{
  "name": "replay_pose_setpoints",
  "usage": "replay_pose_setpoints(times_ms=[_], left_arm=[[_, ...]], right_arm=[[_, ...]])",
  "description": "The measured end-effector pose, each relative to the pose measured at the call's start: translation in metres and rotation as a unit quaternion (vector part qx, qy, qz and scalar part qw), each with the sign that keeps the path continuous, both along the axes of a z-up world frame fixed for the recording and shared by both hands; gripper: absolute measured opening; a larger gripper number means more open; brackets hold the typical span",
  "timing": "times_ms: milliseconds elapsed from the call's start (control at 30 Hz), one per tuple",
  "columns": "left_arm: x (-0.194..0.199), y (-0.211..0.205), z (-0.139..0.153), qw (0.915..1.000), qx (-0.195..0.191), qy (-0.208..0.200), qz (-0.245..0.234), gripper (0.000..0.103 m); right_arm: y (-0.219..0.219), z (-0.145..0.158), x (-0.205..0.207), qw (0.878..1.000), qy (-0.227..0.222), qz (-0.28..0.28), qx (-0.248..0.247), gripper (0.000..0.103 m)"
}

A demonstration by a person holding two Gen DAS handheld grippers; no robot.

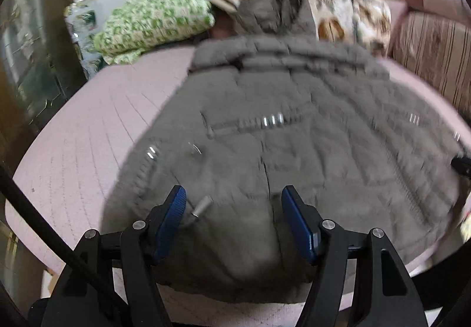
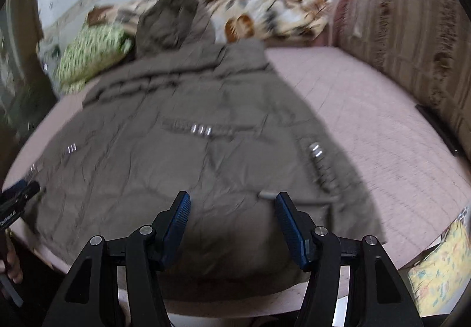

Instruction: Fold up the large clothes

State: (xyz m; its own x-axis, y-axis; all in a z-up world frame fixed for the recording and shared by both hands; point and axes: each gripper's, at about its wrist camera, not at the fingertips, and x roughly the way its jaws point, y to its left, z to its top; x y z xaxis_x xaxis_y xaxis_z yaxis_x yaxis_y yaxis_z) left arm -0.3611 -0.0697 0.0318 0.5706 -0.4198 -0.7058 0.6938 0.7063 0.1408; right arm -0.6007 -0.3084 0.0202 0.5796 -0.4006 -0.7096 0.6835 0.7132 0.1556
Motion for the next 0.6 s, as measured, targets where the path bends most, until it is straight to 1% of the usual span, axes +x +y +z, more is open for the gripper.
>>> replay_pose_setpoints(times_ms=[33,100,200,300,367,467,567,600], left_arm=[[0.001,-0.004,-0.006,0.9999,0.015,0.003,0.000,0.069],[0.001,-0.005,-0.008,0.9998,0.018,0.000,0.001,0.072],[-0.001,-0.003,-0.009,0.9998,0.018,-0.002,-0.001,0.073],[-0.004,0.000,-0.004,1.0000,0.008,-0.005,-0.001,0.073],[-0.006,0.002,-0.001,0.9999,0.003,-0.010,0.001,0.073],[-0.006,0.000,0.003,0.9999,-0.001,-0.016,0.004,0.073],[-0.013,-0.005,0.006,0.9997,-0.002,-0.024,0.001,0.073],[-0.014,-0.007,0.007,0.9996,-0.003,-0.027,-0.001,0.075]], right_arm=[[-0.001,-0.006,0.004,1.000,0.016,0.001,0.003,0.064],[-0.002,-0.015,0.003,1.000,0.027,0.006,0.011,0.065],[-0.002,-0.017,0.004,0.999,0.035,0.009,0.005,0.067],[0.000,-0.015,-0.001,1.000,0.027,0.008,0.000,0.067],[0.006,-0.008,-0.004,1.000,0.012,0.009,-0.015,0.067],[0.012,0.000,0.000,0.999,0.000,0.020,-0.034,0.068],[0.019,0.002,0.006,0.999,-0.005,0.036,-0.035,0.068],[0.022,0.003,0.009,0.998,-0.005,0.042,-0.038,0.068]])
